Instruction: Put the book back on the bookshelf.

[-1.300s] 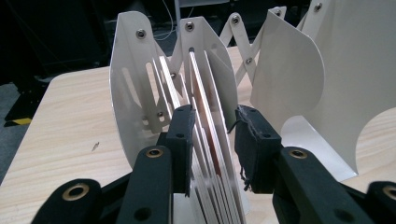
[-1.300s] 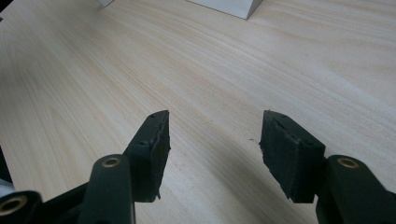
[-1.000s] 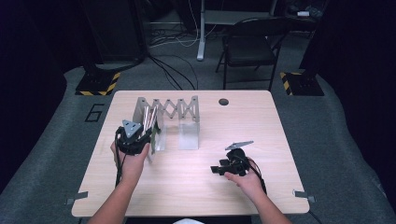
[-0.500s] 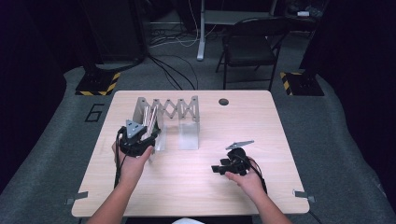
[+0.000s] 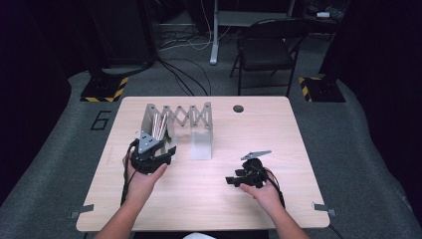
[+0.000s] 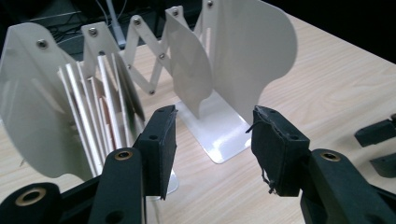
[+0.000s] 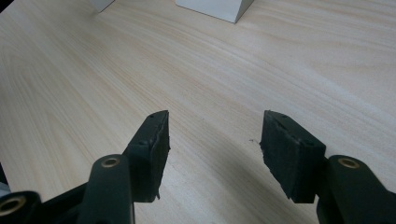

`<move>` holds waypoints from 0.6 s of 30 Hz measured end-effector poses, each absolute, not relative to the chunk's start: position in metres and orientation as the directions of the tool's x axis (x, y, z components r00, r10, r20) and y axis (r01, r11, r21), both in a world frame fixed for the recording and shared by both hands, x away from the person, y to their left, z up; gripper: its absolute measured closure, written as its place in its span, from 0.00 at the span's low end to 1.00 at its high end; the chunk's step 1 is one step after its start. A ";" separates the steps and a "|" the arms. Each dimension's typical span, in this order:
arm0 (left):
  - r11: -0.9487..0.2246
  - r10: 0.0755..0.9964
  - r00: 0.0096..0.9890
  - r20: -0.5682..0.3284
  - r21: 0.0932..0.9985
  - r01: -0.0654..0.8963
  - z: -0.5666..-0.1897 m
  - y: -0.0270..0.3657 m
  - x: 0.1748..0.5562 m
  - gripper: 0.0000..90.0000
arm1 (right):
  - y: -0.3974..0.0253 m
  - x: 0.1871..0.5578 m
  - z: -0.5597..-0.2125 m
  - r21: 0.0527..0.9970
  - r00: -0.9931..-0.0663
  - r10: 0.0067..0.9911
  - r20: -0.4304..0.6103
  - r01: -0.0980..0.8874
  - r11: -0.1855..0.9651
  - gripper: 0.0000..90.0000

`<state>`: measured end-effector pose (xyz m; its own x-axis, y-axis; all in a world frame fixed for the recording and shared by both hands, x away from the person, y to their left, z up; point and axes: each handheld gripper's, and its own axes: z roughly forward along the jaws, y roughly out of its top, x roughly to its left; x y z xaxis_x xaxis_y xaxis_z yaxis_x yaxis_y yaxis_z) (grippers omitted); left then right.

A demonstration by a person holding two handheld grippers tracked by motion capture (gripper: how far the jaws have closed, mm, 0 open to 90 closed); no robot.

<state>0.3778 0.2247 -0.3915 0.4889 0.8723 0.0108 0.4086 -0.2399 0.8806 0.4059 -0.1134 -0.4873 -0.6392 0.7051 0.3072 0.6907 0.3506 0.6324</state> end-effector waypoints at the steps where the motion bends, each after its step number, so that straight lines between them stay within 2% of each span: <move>1: -0.245 0.868 0.496 0.012 0.880 0.407 -0.391 0.224 0.377 0.56 | -0.113 0.406 -0.487 0.632 -0.639 0.705 0.307 0.691 0.351 0.47; 18: -0.316 0.783 0.622 0.006 0.865 0.390 -0.410 0.217 0.348 0.57 | -0.116 0.406 -0.484 0.645 -0.636 0.704 0.316 0.688 0.332 0.47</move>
<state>0.3476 0.2166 -0.4102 0.6216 0.7833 0.0057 0.3899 -0.3157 0.8651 0.4065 -0.1161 -0.4844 -0.6356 0.7043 0.3162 0.6884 0.3317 0.6450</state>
